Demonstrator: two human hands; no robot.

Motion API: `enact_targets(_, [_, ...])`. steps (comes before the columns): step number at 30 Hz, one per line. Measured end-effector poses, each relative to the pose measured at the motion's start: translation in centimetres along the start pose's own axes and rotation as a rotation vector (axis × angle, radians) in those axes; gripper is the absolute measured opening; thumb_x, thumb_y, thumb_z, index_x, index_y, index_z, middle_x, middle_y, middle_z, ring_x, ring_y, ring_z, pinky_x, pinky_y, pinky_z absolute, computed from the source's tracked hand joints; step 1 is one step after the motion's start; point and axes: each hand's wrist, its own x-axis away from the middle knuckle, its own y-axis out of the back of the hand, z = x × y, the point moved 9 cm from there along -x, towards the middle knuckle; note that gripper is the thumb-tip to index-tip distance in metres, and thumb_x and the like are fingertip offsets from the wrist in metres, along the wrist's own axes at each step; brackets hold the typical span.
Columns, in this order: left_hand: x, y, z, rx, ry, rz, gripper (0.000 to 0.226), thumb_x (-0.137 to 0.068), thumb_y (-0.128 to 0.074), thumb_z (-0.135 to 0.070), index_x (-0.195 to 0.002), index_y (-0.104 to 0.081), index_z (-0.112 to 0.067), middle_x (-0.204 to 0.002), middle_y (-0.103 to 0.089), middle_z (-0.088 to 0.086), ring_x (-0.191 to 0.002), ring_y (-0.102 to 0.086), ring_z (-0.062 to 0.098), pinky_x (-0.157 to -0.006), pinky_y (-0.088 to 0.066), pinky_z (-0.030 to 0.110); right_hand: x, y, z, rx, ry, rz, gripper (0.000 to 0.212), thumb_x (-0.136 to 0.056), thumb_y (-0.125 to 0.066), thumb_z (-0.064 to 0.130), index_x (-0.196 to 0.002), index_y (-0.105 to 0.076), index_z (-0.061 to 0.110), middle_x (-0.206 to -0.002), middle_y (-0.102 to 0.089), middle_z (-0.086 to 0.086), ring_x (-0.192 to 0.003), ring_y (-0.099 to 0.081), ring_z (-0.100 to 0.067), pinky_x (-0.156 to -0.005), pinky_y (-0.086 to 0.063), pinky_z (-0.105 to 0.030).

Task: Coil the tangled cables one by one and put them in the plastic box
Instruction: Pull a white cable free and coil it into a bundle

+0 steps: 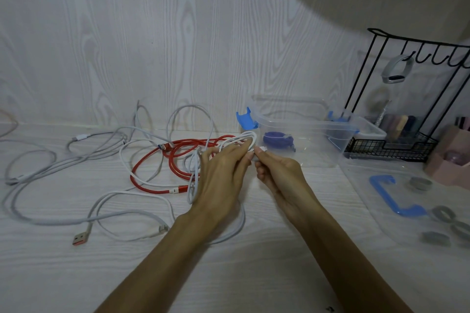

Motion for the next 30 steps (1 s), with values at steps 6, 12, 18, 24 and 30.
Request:
enact_targets(6, [-0.2, 0.3, 0.8, 0.078, 0.054, -0.014, 0.028, -0.098, -0.046, -0.03, -0.123, -0.056, -0.023, -0.106, -0.068, -0.008, -0.105, -0.058, 0.016, -0.103, -0.033, 0.04, -0.1, -0.5, 0.1, -0.137, -0.04, 0.085, 0.017, -0.09, -0.061, 0.015, -0.081, -0.071, 0.005, -0.058, -0.058, 0.001, -0.048, -0.05, -0.003, -0.051, -0.047, -0.011])
enact_targets(12, [-0.4, 0.3, 2.1, 0.399, 0.177, -0.04, 0.015, -0.093, -0.058, -0.02, -0.106, -0.061, -0.015, -0.1, -0.07, -0.006, -0.094, -0.064, -0.001, -0.077, -0.049, 0.012, -0.1, -0.2, 0.8, 0.149, -0.015, 0.165, 0.029, -0.088, -0.063, 0.03, -0.063, -0.076, 0.019, -0.059, -0.064, 0.007, -0.051, -0.055, -0.001, -0.057, -0.05, -0.012])
enact_targets(18, [-0.2, -1.0, 3.3, 0.515, 0.319, 0.085, 0.006, -0.092, -0.059, -0.02, -0.097, -0.062, -0.018, -0.089, -0.072, -0.004, -0.089, -0.068, 0.012, -0.079, -0.055, 0.03, 0.6, 2.2, 2.8, 0.545, 0.051, 0.214, 0.027, -0.087, -0.065, 0.02, -0.114, -0.063, 0.017, -0.071, -0.074, 0.006, -0.061, -0.068, -0.004, -0.054, -0.049, -0.011])
enact_targets(24, [0.1, -2.4, 2.5, 0.642, 0.308, 0.232, 0.012, -0.092, -0.058, -0.018, -0.1, -0.065, -0.012, -0.081, -0.073, -0.003, -0.07, -0.063, 0.006, -0.065, -0.049, 0.018, 1.1, 0.1, 6.0, 0.528, 0.166, 0.457, 0.018, -0.088, -0.062, 0.015, -0.104, -0.069, 0.016, -0.093, -0.075, -0.002, -0.088, -0.071, -0.011, -0.07, -0.053, -0.013])
enact_targets(30, [-0.1, -2.9, 2.5, 0.727, 0.333, 0.288, 0.012, -0.092, -0.057, -0.013, -0.087, -0.067, -0.018, -0.073, -0.073, -0.008, -0.058, -0.059, -0.002, -0.056, -0.045, 0.01, 1.1, -1.0, 6.5, 0.559, 0.015, 0.751, 0.053, -0.064, -0.074, 0.01, -0.115, -0.061, 0.02, -0.115, -0.069, 0.001, -0.109, -0.064, -0.011, -0.086, -0.051, -0.017])
